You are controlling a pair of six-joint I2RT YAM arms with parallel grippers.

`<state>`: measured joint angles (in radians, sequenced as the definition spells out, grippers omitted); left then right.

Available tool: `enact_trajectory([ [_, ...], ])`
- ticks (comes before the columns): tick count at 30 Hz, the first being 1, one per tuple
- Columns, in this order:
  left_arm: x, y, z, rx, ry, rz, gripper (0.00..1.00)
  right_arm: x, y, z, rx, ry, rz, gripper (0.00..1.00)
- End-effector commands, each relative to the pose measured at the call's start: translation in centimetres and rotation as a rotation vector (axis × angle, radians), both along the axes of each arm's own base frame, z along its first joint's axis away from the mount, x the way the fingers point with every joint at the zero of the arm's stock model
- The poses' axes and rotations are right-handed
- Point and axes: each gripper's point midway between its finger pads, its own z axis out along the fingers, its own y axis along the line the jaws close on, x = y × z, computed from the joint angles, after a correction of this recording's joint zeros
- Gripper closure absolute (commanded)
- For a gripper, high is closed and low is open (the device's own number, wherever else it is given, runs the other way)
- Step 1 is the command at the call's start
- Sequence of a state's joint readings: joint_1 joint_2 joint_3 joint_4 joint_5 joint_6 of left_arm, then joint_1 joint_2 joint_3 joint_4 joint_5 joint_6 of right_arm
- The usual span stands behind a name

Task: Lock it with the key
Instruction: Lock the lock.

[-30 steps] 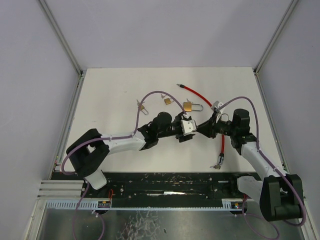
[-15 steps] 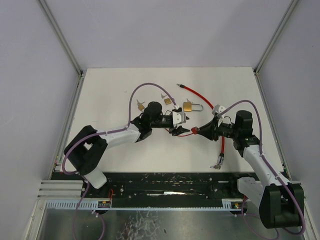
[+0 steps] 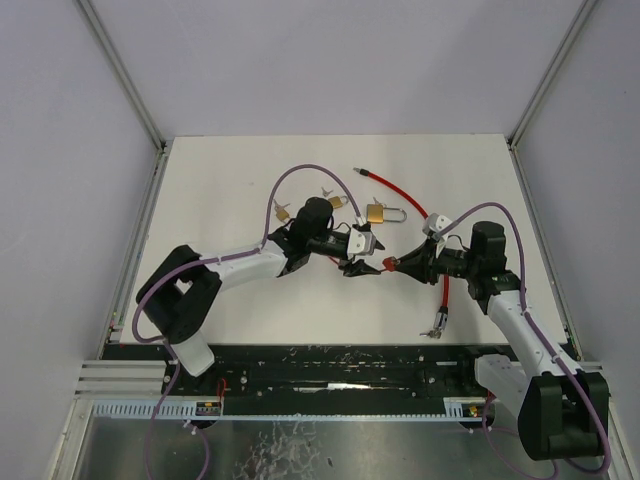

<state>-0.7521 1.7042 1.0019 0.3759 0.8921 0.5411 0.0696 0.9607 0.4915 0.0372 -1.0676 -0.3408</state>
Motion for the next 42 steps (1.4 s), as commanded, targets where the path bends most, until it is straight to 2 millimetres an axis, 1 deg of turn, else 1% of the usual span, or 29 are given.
enact_trajectory([
  [1,-0.3,-0.3,-0.5,0.001,-0.086,-0.066,0.43,0.5,0.2,2.9,0.017,-0.110,0.036,1.00],
  [6,0.8,-1.3,-1.5,0.056,-0.036,-0.038,0.43,0.2,0.3,3.2,0.019,-0.127,0.052,1.00],
  [14,0.1,-2.7,-4.1,0.168,-0.044,-0.063,0.44,-0.1,0.4,3.5,0.027,-0.140,0.069,1.00],
  [18,-0.1,-2.9,-4.3,0.183,-0.034,-0.077,0.48,-0.1,0.4,3.6,0.028,-0.141,0.071,1.00],
  [20,-0.4,-3.0,-4.4,0.189,-0.032,-0.090,0.52,-0.1,0.4,3.6,0.028,-0.142,0.072,1.00],
  [24,-0.2,-3.2,-4.4,0.209,-0.011,-0.096,0.69,-0.1,0.4,3.5,0.026,-0.140,0.070,1.00],
  [28,-0.1,-3.2,-4.4,0.218,0.000,-0.088,0.79,-0.1,0.3,3.5,0.023,-0.143,0.067,1.00],
  [31,-0.1,-3.3,-4.2,0.213,-0.001,-0.091,0.89,-0.1,0.3,3.4,0.021,-0.145,0.065,1.00],
  [33,-0.3,-3.3,-4.1,0.209,0.004,-0.096,0.94,-0.1,0.3,3.3,0.019,-0.146,0.065,0.96],
  [34,-0.3,-3.3,-4.0,0.207,0.001,-0.099,0.97,0.0,0.2,3.2,0.017,-0.145,0.063,0.92],
  [36,-0.4,-3.3,-3.9,0.204,0.003,-0.104,0.98,-0.1,0.2,3.1,0.015,-0.147,0.064,0.77],
  [38,-0.5,-3.3,-3.8,0.199,0.005,-0.108,1.00,-0.1,0.2,3.0,0.011,-0.154,0.065,0.65],
  [40,-0.6,-3.3,-3.7,0.193,0.008,-0.110,1.00,-0.2,0.2,2.8,0.008,-0.158,0.068,0.55],
  [42,-0.7,-3.3,-3.6,0.188,0.010,-0.111,1.00,-0.2,0.2,2.6,0.004,-0.160,0.071,0.47],
])
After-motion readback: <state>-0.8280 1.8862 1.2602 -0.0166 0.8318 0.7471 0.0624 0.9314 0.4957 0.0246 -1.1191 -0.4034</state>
